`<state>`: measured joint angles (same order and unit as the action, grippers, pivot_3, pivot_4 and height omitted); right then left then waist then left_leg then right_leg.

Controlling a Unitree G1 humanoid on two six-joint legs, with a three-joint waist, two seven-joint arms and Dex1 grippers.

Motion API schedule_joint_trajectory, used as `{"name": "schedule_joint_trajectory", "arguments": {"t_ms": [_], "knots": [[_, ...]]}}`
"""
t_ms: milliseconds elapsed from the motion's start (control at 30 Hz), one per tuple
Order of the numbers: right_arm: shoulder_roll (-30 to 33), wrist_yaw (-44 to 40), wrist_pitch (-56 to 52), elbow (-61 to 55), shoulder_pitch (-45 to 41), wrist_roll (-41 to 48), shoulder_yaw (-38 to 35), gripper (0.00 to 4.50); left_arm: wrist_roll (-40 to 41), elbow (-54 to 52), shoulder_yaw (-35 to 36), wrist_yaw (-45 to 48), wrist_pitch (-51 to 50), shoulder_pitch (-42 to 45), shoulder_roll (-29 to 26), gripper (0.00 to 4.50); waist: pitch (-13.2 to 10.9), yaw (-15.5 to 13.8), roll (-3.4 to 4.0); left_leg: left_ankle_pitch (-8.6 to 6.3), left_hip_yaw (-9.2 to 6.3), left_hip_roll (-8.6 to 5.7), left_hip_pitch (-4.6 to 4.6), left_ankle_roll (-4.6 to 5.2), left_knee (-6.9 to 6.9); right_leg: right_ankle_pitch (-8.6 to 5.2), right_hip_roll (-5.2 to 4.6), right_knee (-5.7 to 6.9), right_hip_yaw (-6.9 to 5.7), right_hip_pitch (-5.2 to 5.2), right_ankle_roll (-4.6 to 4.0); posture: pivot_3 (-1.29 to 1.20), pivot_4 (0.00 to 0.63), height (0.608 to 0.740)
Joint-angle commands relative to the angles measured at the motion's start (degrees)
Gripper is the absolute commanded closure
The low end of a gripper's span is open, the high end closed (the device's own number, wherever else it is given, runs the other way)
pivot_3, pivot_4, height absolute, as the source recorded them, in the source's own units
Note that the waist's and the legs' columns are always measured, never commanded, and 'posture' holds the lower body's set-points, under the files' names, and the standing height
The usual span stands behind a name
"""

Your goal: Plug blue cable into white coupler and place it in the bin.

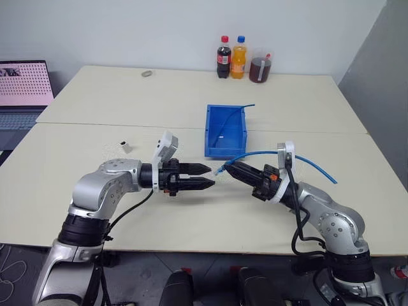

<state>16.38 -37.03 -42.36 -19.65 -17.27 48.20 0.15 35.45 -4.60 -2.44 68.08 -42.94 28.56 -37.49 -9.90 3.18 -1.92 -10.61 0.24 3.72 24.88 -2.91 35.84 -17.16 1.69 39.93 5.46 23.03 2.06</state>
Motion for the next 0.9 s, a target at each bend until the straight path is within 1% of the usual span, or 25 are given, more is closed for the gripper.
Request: {"name": "schedule_joint_trajectory", "arguments": {"t_ms": [33, 67, 100, 167, 267, 367, 433, 567, 700, 900], "knots": [[0.5, 0.6, 4.0, 1.1, -1.9, -4.0, -0.2, 4.45, -1.9, -4.4, 7.3, -9.4, 4.0, -4.7, 0.8, 0.75, 0.0, 0.0, 0.0, 0.0, 0.04, 0.0, 0.0, 0.0, -0.01, 0.0, -0.01, 0.01, 0.04, 0.02, 0.0, 0.0, 0.15, 0.74], [0.7, 0.4, 4.6, 1.4, -1.9, -4.9, 0.0, 4.45, -3.7, -4.9, 8.6, -14.0, 5.4, -6.3, 2.2, 0.55, 0.0, 0.0, 0.0, 0.0, 0.04, 0.01, 0.0, 0.0, 0.0, 0.0, -0.02, 0.01, 0.04, 0.03, 0.0, 0.0, 0.15, 0.74], [0.9, 0.2, 5.1, 1.6, -1.9, -5.7, 0.3, 4.46, -5.5, -5.4, 9.4, -18.0, 7.0, -7.8, 3.6, 0.44, 0.0, 0.0, 0.0, 0.0, 0.05, 0.01, 0.0, 0.0, -0.01, 0.0, -0.02, 0.01, 0.04, 0.04, 0.0, 0.0, 0.15, 0.74], [1.1, 0.1, 5.8, 2.0, -1.8, -6.8, 0.5, 4.46, -9.8, -6.3, 11.6, -28.4, 9.4, -10.6, 7.6, 0.04, 0.0, -0.1, 0.0, 0.0, 0.05, 0.01, 0.01, 0.0, -0.01, 0.0, -0.03, 0.01, 0.04, 0.04, 0.0, 0.0, 0.15, 0.74], [1.0, 0.0, 6.7, 2.8, -1.8, -8.0, 0.9, 4.46, -15.8, -7.1, 14.4, -43.1, 11.7, -14.4, 13.9, 0.0, 0.0, -0.2, -0.04, 0.0, 0.07, -0.01, 0.04, 0.0, 0.0, 0.01, -0.09, 0.0, 0.05, 0.05, 0.02, 0.0, 0.15, 0.74], [0.8, -0.1, 7.1, 3.5, -2.1, -8.7, 1.1, 4.46, -18.9, -7.0, 17.3, -53.5, 12.6, -16.5, 19.2, 0.0, 0.0, -0.3, -0.05, 0.0, 0.08, -0.02, 0.06, 0.0, 0.02, 0.02, -0.1, 0.01, 0.05, 0.05, 0.03, 0.0, 0.15, 0.74], [0.7, -0.3, 7.2, 3.9, -2.5, -9.1, 1.2, 4.46, -21.7, -5.4, 18.8, -59.3, 14.6, -16.9, 21.4, 0.0, 0.0, -0.3, -0.06, 0.0, 0.09, -0.03, 0.04, 0.0, 0.01, 0.03, -0.12, 0.03, 0.05, 0.04, 0.04, 0.0, 0.15, 0.74], [0.6, -0.5, 7.3, 4.6, -3.2, -9.5, 1.3, 4.46, -24.4, 0.1, 21.9, -67.3, 17.7, -13.8, 23.5, 0.0, 0.0, -0.4, -0.09, 0.0, 0.05, -0.05, 0.05, 0.0, 0.02, 0.04, -0.1, 0.03, 0.03, 0.04, 0.04, 0.0, 0.15, 0.74], [0.6, -0.9, 7.2, 4.8, -3.9, -9.6, 1.6, 4.46, -26.6, 7.0, 20.5, -69.1, 22.9, -9.1, 23.6, 0.0, 0.0, -0.6, -0.11, 0.0, 0.07, -0.06, 0.05, 0.0, 0.03, 0.06, -0.09, 0.02, 0.04, 0.03, 0.08, 0.0, 0.15, 0.74], [1.0, -0.8, 6.7, 4.7, -4.2, -9.2, 1.3, 4.46, -27.3, 16.3, 21.3, -73.4, 24.5, -2.5, 24.2, 0.0, 0.0, -1.3, -0.13, 0.0, 0.1, -0.07, 0.06, -0.01, 0.04, 0.07, -0.09, -0.01, 0.04, 0.02, 0.09, 0.0, 0.15, 0.74]]}}
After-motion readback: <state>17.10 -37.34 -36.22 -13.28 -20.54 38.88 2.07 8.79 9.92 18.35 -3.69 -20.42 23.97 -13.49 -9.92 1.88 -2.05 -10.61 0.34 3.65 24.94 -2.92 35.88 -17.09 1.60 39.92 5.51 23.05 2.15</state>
